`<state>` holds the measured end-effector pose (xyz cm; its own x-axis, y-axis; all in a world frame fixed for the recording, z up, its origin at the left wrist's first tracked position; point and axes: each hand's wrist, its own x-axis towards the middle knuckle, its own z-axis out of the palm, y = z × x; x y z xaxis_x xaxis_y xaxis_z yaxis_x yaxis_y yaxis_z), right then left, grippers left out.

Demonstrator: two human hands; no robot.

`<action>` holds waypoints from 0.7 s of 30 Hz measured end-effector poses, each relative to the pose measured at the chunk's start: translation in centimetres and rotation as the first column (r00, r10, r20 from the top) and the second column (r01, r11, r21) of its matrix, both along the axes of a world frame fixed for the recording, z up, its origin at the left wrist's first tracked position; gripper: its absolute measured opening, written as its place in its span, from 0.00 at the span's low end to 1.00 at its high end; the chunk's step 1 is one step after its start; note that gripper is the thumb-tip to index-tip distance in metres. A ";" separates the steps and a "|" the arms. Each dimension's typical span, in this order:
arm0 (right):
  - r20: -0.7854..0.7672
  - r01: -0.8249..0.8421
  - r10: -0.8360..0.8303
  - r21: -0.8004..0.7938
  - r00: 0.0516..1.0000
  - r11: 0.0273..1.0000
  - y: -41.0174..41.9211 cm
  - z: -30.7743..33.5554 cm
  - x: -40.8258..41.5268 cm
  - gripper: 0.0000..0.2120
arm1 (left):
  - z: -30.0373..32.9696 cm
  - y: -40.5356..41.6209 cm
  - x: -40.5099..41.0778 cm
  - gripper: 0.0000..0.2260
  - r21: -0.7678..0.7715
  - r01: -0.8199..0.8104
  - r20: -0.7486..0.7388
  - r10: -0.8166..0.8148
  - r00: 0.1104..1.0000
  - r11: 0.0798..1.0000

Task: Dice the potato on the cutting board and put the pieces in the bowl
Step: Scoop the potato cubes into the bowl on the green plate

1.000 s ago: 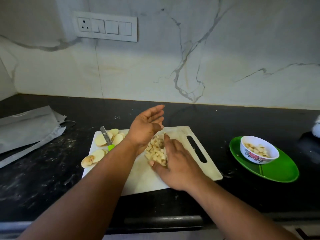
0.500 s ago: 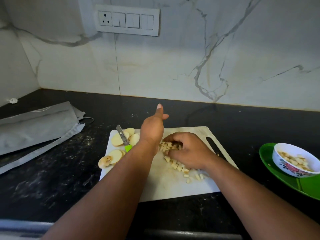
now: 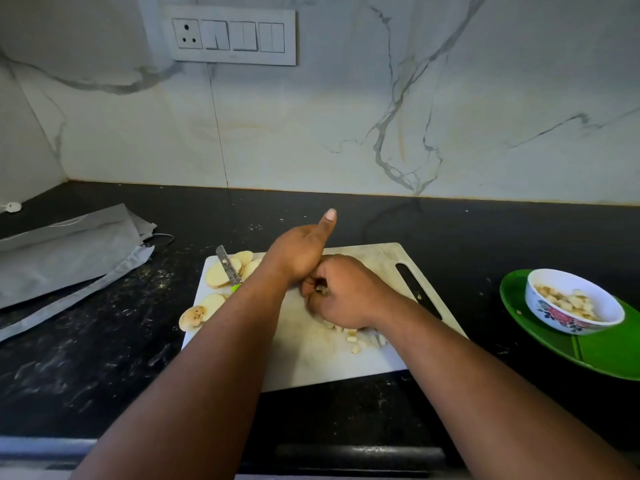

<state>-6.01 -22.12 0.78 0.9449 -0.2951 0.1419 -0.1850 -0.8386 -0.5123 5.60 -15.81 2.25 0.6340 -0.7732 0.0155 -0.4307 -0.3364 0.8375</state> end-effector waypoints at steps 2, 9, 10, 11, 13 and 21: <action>-0.021 -0.024 0.025 0.053 0.999 0.998 -0.3 0.1 -1.0 0.05 | 0.3 0.0 -0.3 0.36 0.068 0.042 0.008 -0.043 0.999 0.997; 0.122 0.144 -0.174 0.218 0.977 0.965 -3.1 1.4 -5.9 0.11 | 0.1 0.1 -1.1 0.41 0.165 0.168 0.033 -0.176 0.984 0.972; 0.054 0.145 -0.162 0.240 0.985 0.960 -2.8 1.0 -6.1 0.16 | 0.1 0.1 -1.2 0.42 0.154 0.185 0.024 -0.191 0.981 0.971; -0.032 0.124 -0.120 0.240 0.992 0.963 -2.3 0.5 -6.3 0.21 | 0.1 0.0 -1.3 0.43 0.147 0.196 0.023 -0.201 0.979 0.970; -0.118 0.022 -0.003 0.157 0.993 0.987 -1.1 -0.1 -6.4 0.28 | 0.0 0.0 -1.4 0.42 0.142 0.193 0.023 -0.199 0.980 0.971; -0.206 -0.076 0.047 -0.136 0.977 0.988 0.3 0.1 -10.3 0.53 | -0.3 -0.2 -1.3 0.42 0.119 0.174 0.024 -0.178 0.984 0.978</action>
<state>-16.31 -21.82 0.93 0.9740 -0.2260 -0.0171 -0.2179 -0.9131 -0.3446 4.29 -16.04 1.95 0.4887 -0.8703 -0.0617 -0.5192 -0.3469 0.7811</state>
